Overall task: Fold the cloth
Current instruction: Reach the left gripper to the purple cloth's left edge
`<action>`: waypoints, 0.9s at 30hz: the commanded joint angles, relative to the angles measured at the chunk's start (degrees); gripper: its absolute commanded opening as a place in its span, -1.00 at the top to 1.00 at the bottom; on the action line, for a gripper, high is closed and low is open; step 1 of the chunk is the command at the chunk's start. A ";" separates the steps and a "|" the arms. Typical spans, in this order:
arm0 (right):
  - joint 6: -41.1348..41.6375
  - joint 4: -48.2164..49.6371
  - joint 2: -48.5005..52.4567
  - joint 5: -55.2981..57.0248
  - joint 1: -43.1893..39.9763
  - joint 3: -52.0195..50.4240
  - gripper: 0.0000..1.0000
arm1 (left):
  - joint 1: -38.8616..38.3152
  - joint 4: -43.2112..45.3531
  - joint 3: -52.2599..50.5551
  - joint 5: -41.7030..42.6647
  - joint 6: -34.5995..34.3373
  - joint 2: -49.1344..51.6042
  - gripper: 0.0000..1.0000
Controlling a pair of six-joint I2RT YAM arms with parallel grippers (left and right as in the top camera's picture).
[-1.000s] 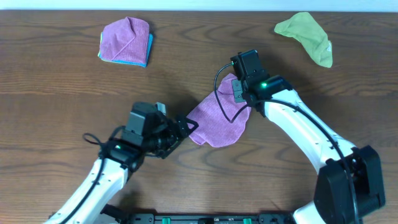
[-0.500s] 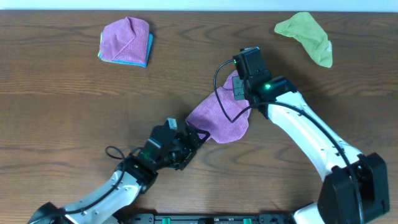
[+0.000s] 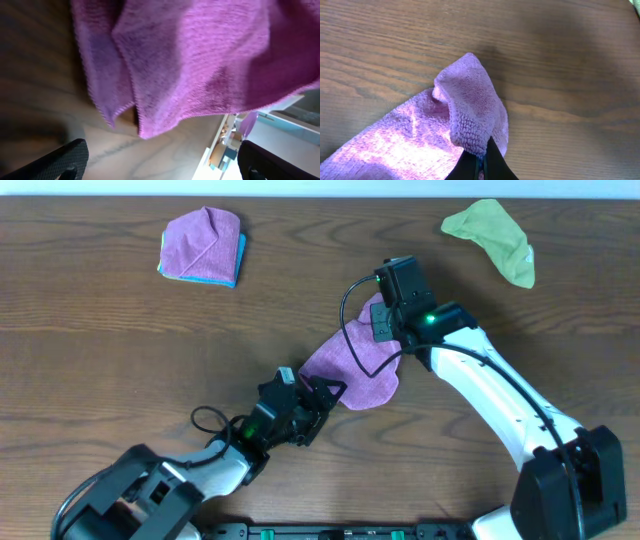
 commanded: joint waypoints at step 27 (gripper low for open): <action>1.14 0.02 -1.33 -2.67 -0.90 1.18 0.97 | -2.45 2.27 11.47 -1.95 -0.37 13.07 -0.83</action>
